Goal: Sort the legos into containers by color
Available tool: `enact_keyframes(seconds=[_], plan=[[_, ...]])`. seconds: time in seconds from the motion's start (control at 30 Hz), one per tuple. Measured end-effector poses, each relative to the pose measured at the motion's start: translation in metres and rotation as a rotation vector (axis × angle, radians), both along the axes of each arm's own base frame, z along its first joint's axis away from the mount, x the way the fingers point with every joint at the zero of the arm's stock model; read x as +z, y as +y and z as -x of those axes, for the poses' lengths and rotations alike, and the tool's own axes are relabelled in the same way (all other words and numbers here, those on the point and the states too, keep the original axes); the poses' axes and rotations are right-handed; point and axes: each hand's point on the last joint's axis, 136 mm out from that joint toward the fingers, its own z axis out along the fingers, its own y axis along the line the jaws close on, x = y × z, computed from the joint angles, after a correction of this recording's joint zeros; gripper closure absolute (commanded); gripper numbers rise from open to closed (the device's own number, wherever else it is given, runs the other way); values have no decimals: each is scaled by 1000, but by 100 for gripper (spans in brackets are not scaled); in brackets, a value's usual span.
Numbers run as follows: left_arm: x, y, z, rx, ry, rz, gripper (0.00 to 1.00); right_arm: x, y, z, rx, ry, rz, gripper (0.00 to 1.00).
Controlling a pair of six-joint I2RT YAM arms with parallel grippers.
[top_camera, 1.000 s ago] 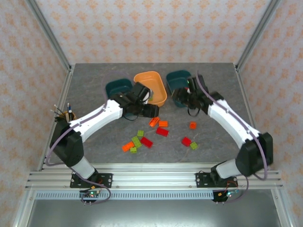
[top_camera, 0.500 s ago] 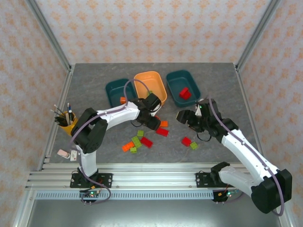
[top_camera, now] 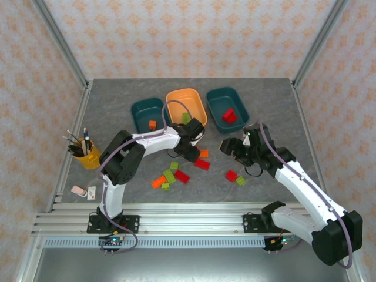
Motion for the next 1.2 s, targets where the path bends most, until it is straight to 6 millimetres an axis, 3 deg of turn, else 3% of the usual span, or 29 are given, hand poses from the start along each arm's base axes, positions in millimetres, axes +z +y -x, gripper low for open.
enact_keyframes(seconds=[0.2, 0.4, 0.5, 0.6, 0.77, 0.9, 1.03, 1.2], plan=[[2, -5, -10, -2, -23, -3, 70, 0, 0, 0, -2, 4, -2, 30], [3, -5, -13, 10, -36, 3, 76, 1, 1, 1, 4, 5, -8, 30], [9, 4, -6, 36, -46, -3, 76, 4, 3, 0, 8, 0, -13, 30], [35, 13, 2, 72, -76, 18, 76, 12, 5, -4, 12, -15, -23, 30], [107, 23, 1, 158, -194, 123, 76, 27, 10, -12, 31, -53, -28, 31], [136, 57, -18, 314, -224, 159, 76, 35, 25, -17, 79, -75, -28, 31], [128, 105, -44, 494, -195, 127, 76, 42, 54, -20, 156, -129, -54, 30], [99, 131, -69, 638, -115, 99, 76, 59, 84, -33, 200, -229, -91, 30]])
